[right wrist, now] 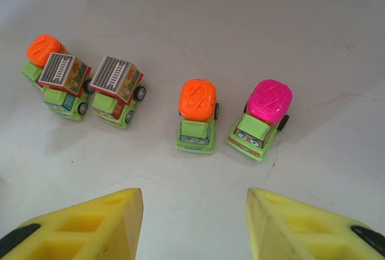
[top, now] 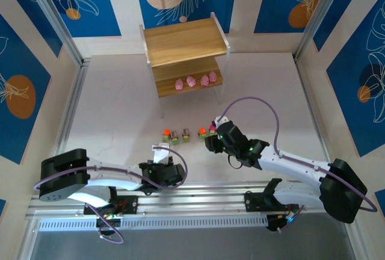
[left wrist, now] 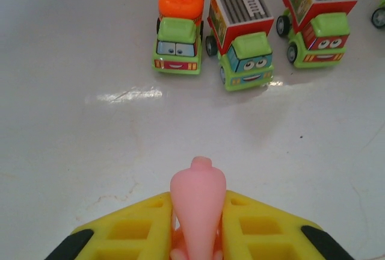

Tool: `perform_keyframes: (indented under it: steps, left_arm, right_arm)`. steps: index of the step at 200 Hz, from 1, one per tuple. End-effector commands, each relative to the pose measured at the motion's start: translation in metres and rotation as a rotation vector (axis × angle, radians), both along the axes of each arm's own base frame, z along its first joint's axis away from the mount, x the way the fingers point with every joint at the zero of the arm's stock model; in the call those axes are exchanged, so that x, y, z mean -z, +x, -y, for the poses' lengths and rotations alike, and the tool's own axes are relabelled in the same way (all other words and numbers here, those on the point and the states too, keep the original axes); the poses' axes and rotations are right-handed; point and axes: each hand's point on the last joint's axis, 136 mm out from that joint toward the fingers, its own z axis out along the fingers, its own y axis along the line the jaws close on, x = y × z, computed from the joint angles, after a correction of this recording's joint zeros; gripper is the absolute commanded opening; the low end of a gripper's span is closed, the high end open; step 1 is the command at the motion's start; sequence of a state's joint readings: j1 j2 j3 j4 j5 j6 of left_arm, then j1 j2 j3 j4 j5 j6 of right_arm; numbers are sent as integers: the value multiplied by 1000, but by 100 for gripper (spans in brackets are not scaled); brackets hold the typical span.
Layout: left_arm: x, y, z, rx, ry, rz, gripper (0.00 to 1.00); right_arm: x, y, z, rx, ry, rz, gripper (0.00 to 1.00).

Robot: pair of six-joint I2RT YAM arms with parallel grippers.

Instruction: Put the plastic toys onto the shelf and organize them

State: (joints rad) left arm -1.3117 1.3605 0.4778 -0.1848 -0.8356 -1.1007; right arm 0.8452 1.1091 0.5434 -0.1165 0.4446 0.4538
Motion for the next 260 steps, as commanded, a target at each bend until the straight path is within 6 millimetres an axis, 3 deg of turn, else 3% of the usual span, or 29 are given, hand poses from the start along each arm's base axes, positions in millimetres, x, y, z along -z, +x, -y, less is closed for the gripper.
perform_keyframes:
  steps: [1,126,186,260]
  left_arm:
    - [-16,6,0,-1,17,19,21]
    - [-76,58,5,-15,-13,62,21]
    - [-113,95,10,-36,-8,91,21]
    - [-142,140,23,-60,-21,120,22]
  right_arm:
    - [-19,5,-3,5,18,42,49]
    - [-28,4,3,25,34,57,49]
    - [-33,2,4,24,49,62,49]
    - [-35,2,5,25,59,57,49]
